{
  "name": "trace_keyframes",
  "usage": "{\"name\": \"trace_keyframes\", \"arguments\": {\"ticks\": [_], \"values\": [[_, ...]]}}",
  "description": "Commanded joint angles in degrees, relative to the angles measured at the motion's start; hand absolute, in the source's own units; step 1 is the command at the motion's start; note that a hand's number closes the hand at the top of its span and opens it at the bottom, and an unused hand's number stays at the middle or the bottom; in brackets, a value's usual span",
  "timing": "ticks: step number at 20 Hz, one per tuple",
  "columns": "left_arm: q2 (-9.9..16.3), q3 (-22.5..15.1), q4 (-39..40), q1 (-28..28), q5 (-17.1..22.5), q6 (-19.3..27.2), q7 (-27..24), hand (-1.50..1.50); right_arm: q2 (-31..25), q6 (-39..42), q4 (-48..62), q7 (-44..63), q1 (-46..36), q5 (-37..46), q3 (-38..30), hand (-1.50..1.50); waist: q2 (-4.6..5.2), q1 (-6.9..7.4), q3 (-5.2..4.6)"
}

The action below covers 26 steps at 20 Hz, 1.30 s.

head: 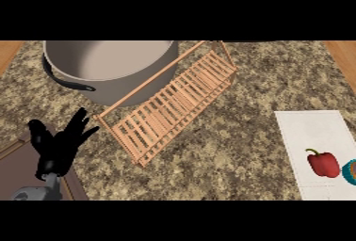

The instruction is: Pick the cupcake from the placemat and place it in the tiered shelf

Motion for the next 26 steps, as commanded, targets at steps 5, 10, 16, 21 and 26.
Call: {"name": "trace_keyframes", "arguments": {"ticks": [5, 10, 16, 21, 26], "values": [[-1.64, -0.06, 4.23, -0.27, -1.81, -0.55, 0.67, 0.00, 4.21, -1.58, -6.98, 4.67, 3.22, 8.78, 2.15, -1.50, 0.40, 0.09, -0.10], [0.07, 2.19, 2.13, -1.20, -1.42, -0.58, 4.14, 0.00, 7.88, -4.74, -9.85, 10.54, 3.79, 12.70, 1.96, -1.50, 0.38, 0.21, -0.08], [-2.07, 1.74, 2.28, 0.19, -2.77, -1.37, 2.97, 0.00, 10.91, -3.70, -13.94, 14.30, 5.18, 16.21, -0.66, -1.50, 0.35, 0.02, -0.11], [-0.85, 4.58, 2.09, 0.29, -2.49, -3.88, 2.77, 0.00, 15.63, -2.63, -13.39, 14.49, 3.06, 21.69, -0.30, -1.50, 0.37, 0.28, -0.09], [-2.80, 3.37, 1.69, -1.95, -4.52, -2.06, 5.64, 0.00, 16.72, -1.36, -6.90, 12.22, -0.65, 27.04, -0.35, -1.50, 0.46, 0.54, -0.07]]}}
